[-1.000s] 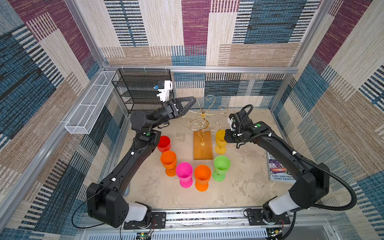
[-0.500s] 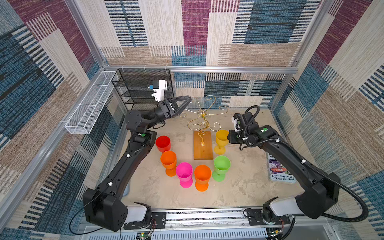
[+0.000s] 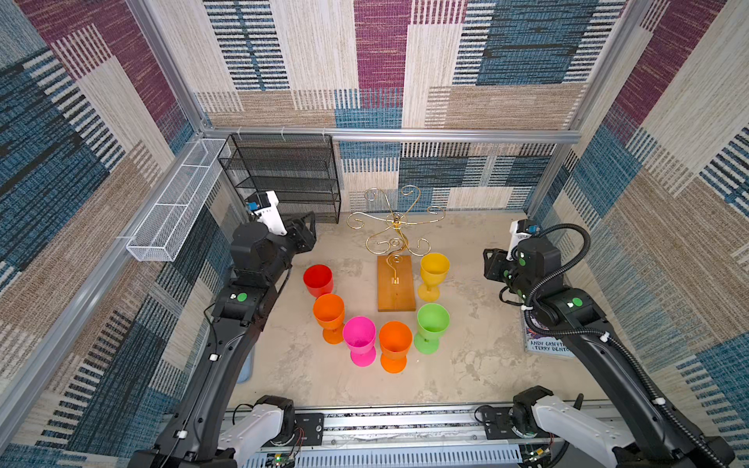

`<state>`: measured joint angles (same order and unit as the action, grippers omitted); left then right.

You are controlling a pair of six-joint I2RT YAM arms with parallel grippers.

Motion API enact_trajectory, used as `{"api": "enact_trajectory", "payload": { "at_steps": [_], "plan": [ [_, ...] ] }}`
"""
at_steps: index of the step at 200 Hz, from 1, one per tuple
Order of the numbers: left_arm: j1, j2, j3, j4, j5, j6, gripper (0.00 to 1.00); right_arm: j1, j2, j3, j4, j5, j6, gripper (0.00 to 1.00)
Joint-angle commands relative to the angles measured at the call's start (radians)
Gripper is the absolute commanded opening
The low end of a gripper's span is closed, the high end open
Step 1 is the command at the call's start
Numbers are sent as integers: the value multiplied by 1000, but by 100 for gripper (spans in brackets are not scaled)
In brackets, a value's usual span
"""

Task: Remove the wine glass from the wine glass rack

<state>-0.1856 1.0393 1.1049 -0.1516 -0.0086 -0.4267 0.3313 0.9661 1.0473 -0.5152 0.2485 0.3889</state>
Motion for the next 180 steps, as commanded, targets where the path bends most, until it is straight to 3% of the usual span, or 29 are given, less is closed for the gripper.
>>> {"api": "enact_trajectory", "payload": {
  "at_steps": [1, 17, 36, 51, 69, 109, 126, 137, 167, 180],
  "plan": [
    [1, -12, -138, 172, -322, 204, 52, -17, -23, -69, 252, 157, -39, 45],
    [14, 21, -226, 282, -372, 277, 57, -27, -34, -145, 376, 175, -41, 53],
    [30, 86, -288, 339, -428, 354, 73, -32, -34, -212, 462, 207, -28, 60],
    [42, 125, -324, 352, -478, 385, 79, -32, -34, -244, 488, 216, -19, 62],
    [53, 160, -431, 529, -478, 457, 87, -34, -38, -289, 542, 227, -39, 64],
    [85, 271, -512, 594, -529, 490, 88, -38, -7, -310, 593, 254, -113, 65],
    [101, 306, -554, 641, -479, 490, 87, -41, 3, -315, 590, 229, -122, 66],
    [101, 303, -534, 557, -434, 477, 87, -44, 11, -330, 605, 218, -130, 66],
    [117, 302, -589, 673, -289, 435, 88, -52, 62, -351, 633, 206, -115, 66],
    [126, 337, -583, 677, -304, 424, 89, -53, 85, -352, 636, 212, -106, 66]
  ]
}}
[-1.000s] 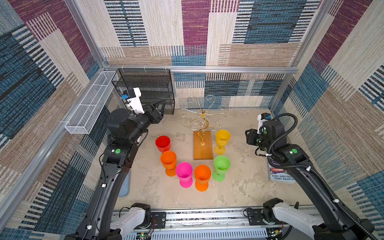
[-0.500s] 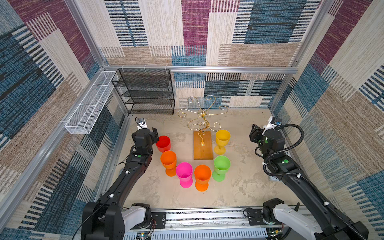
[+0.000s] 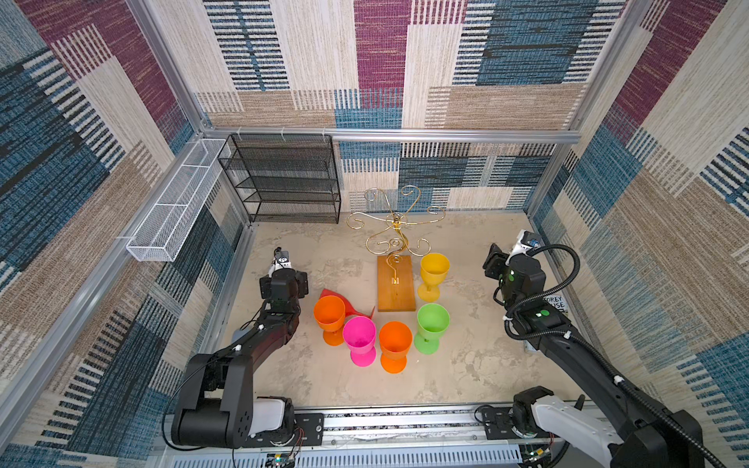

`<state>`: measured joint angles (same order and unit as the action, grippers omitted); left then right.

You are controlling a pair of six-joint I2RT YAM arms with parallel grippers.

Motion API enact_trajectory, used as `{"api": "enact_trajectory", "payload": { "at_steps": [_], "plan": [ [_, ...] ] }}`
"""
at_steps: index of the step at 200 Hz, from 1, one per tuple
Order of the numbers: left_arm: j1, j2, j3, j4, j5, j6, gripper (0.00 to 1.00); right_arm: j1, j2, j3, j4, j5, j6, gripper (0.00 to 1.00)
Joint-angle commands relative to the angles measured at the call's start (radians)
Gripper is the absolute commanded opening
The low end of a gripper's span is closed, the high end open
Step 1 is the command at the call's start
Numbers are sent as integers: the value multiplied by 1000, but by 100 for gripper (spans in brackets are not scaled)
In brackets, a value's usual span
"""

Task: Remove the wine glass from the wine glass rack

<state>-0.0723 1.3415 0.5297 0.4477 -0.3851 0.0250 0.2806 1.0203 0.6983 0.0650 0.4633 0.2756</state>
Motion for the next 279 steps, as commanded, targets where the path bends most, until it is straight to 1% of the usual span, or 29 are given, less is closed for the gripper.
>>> {"api": "enact_trajectory", "payload": {
  "at_steps": [1, 18, 31, 55, 58, 63, 84, 103, 106, 117, 136, 148, 162, 181, 194, 208, 221, 235, 245, 257, 270, 273, 279],
  "plan": [
    [14, 39, -9, 80, 73, -30, 89, -2, 31, -4, 57, -2, 8, 66],
    [23, 90, -23, 127, 100, -35, 89, -3, 30, -24, 81, 6, 17, 66],
    [24, 117, -25, 146, 94, -38, 89, -3, 8, -54, 123, -2, 27, 67],
    [34, 118, -41, 155, 92, -51, 89, -5, -36, -85, 170, -26, 37, 67],
    [34, 120, -43, 192, 93, -52, 89, -6, -37, -83, 170, -26, 37, 67],
    [36, 122, -44, 201, 94, -53, 89, -6, -38, -80, 167, -25, 34, 67],
    [41, 113, -43, 199, 89, -59, 89, -8, -34, -67, 146, -20, 29, 67],
    [45, 77, -36, 175, 92, -62, 89, -9, -27, -65, 146, -50, 27, 67],
    [46, 71, -36, 141, 93, -62, 89, -8, -24, -64, 144, -57, 29, 67],
    [45, 47, -33, 122, 100, -58, 88, -9, -15, -60, 139, -76, 33, 67],
    [46, -20, 0, 43, 118, -49, 87, -8, -1, -49, 120, -91, 42, 67],
    [46, -61, 50, -40, 142, -46, 86, -8, -2, -45, 106, -96, 44, 67],
    [47, -87, 135, -157, 169, -74, 84, -9, -6, -39, 88, -109, 40, 67],
    [61, -103, 257, -307, 290, -120, 84, -9, -12, -22, 47, -128, 29, 67],
    [87, -105, 309, -358, 394, -165, 84, -9, -17, -11, 17, -133, 24, 67],
    [142, -86, 367, -416, 560, -227, 82, -8, -19, 0, -12, -139, 21, 67],
    [195, -50, 418, -451, 689, -296, 80, -9, -20, 7, -33, -150, 25, 67],
    [249, 9, 486, -529, 824, -357, 78, -9, -16, 16, -51, -164, 35, 67],
    [266, 54, 535, -612, 880, -373, 76, -8, -9, 27, -62, -175, 40, 67],
    [269, 106, 588, -708, 920, -371, 76, -9, 5, 40, -76, -187, 48, 67],
    [268, 162, 603, -750, 955, -382, 76, -8, 21, 58, -92, -202, 57, 67],
    [269, 177, 605, -759, 992, -382, 76, -9, 26, 64, -95, -208, 58, 67],
    [270, 202, 612, -785, 1016, -381, 75, -9, 34, 73, -103, -216, 62, 67]
  ]
}}
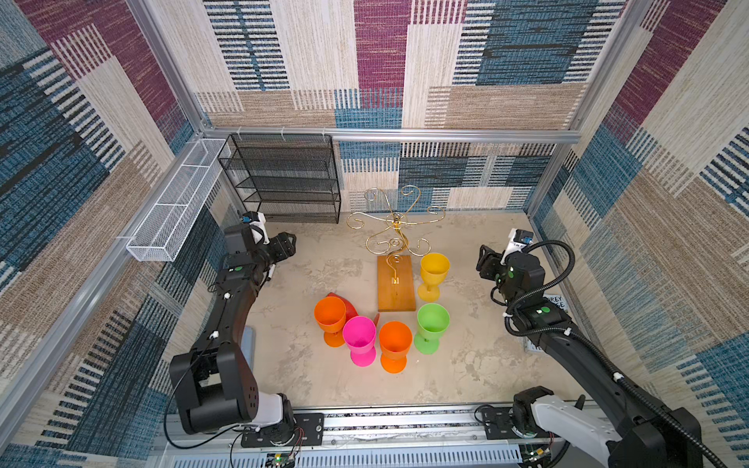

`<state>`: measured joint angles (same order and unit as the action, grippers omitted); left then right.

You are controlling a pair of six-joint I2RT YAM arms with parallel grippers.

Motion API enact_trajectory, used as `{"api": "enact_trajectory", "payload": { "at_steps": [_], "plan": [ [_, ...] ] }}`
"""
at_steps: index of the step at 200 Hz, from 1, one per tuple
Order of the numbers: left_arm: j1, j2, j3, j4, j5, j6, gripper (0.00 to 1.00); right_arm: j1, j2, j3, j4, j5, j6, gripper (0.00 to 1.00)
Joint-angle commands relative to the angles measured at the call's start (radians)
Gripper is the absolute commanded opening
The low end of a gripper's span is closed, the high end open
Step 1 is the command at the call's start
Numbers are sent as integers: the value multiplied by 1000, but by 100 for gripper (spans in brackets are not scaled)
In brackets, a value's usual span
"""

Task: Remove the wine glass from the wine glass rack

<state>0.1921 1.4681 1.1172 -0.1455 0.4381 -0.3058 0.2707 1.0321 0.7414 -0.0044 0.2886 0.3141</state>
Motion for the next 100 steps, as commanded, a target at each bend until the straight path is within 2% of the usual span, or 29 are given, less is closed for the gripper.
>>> {"api": "enact_trajectory", "payload": {
  "at_steps": [1, 37, 77, 100],
  "plan": [
    [6, 81, 26, -197, 196, -50, 75, 1, 23, 31, -35, -42, 24, 67],
    [12, 193, 38, -249, 392, -102, 74, 1, 48, 62, -66, -82, 25, 67],
    [14, 72, -29, -411, 254, -47, 75, 1, 49, 26, -37, -114, 44, 67],
    [14, -7, -90, -469, 310, -15, 72, 1, 54, 5, -21, -129, 49, 67]
  ]
}}
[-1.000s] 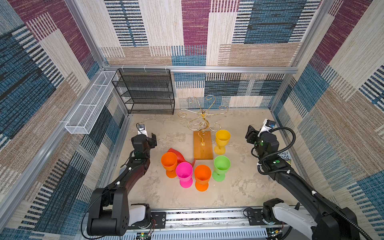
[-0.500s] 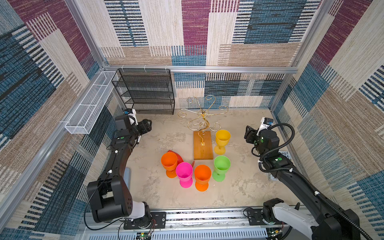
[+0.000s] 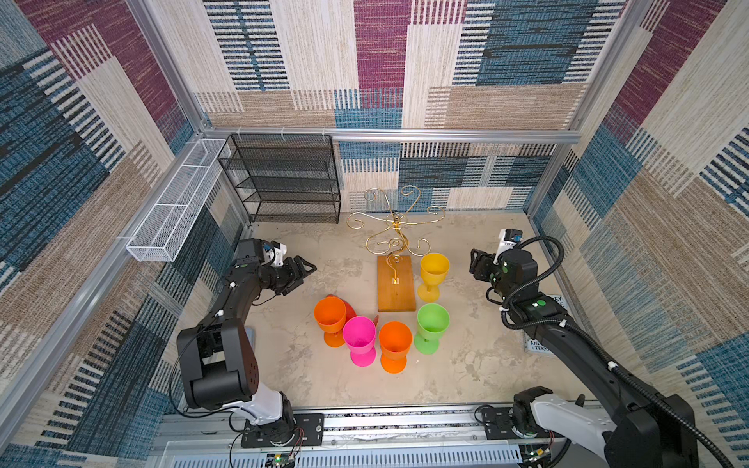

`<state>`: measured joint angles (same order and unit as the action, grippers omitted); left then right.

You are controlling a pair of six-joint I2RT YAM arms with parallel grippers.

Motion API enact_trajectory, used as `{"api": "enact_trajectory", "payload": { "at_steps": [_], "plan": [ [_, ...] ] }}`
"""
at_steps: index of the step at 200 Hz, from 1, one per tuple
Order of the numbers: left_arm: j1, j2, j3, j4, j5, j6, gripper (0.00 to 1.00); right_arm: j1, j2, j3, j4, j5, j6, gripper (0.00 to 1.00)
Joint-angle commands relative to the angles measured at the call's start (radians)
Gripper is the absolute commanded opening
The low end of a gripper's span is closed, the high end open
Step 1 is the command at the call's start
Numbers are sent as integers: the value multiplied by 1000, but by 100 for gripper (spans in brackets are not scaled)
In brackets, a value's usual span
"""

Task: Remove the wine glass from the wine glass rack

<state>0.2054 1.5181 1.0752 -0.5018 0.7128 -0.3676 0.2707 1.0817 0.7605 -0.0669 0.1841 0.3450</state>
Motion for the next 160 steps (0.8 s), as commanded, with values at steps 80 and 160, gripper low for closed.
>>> {"api": "enact_trajectory", "payload": {
  "at_steps": [80, 160],
  "plan": [
    [0, -104, -189, -55, 60, 31, 70, 2, 54, -23, 86, -81, 51, 66],
    [-3, 10, -137, 0, 107, 41, 67, 2, 62, -56, 117, -73, 64, 66]
  ]
}}
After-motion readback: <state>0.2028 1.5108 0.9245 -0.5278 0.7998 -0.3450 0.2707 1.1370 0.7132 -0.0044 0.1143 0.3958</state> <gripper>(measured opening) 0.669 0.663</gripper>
